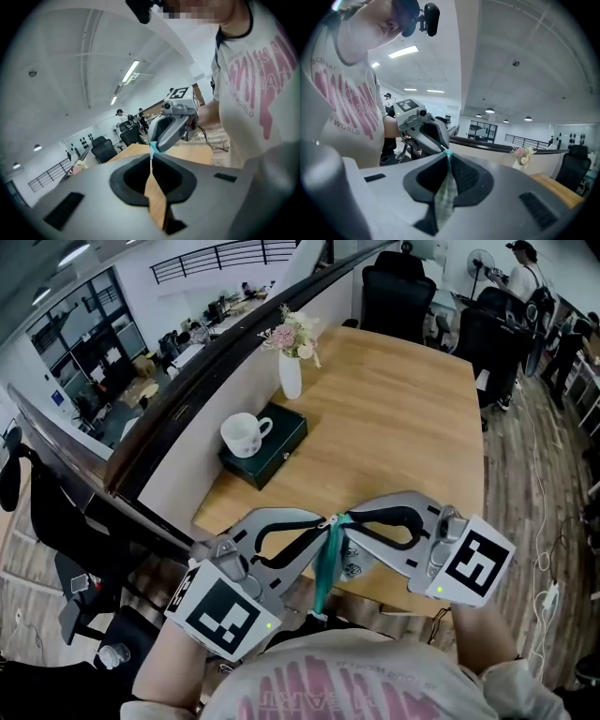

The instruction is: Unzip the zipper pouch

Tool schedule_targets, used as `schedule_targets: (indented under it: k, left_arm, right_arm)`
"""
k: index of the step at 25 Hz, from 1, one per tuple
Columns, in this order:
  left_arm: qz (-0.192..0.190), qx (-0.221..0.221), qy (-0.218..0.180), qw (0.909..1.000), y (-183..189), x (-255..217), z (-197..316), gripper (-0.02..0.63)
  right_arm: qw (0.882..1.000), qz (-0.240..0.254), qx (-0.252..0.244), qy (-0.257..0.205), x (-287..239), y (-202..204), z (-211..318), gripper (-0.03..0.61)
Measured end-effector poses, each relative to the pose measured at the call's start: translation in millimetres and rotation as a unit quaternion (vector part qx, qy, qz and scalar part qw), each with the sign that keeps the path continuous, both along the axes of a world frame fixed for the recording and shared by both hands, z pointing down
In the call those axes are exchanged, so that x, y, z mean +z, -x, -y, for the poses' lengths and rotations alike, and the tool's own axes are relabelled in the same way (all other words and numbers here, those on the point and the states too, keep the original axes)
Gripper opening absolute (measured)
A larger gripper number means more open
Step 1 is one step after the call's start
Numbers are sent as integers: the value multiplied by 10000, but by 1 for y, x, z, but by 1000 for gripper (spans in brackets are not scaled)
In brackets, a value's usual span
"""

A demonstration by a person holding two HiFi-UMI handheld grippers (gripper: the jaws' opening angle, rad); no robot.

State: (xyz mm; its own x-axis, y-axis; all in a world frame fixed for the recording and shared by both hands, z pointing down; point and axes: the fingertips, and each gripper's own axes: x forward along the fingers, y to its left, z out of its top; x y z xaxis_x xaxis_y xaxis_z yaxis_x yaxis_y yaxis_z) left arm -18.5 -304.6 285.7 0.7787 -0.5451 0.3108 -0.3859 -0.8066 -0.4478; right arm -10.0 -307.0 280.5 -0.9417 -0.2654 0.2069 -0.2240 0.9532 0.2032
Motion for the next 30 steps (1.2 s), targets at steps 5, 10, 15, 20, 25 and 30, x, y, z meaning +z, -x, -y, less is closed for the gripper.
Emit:
schedule_targets:
  k: [5, 10, 15, 20, 25, 30]
  left_arm:
    - [306, 96, -74, 9995, 3, 6, -7, 14]
    - [516, -50, -246, 9984, 8, 10, -9, 5]
    - [419, -241, -297, 9984, 12, 10, -6, 3]
    - [449, -329, -301, 9980, 17, 13, -5, 3]
    - [457, -386, -334, 9977, 22, 17, -4, 3]
    - [345, -434, -287, 9981, 24, 18, -2, 2]
  right_arm:
    - [9998, -205, 60, 59, 7, 5, -8, 32]
    - [9993, -316, 168, 115, 10, 11, -9, 31]
    - [9988, -334, 275, 214, 14, 11, -5, 31]
    - [9981, -302, 396, 361, 16, 16, -2, 31]
    - [9967, -392, 531, 464, 22, 20, 1, 31]
    - [9955, -341, 659, 595, 24, 22, 4, 31]
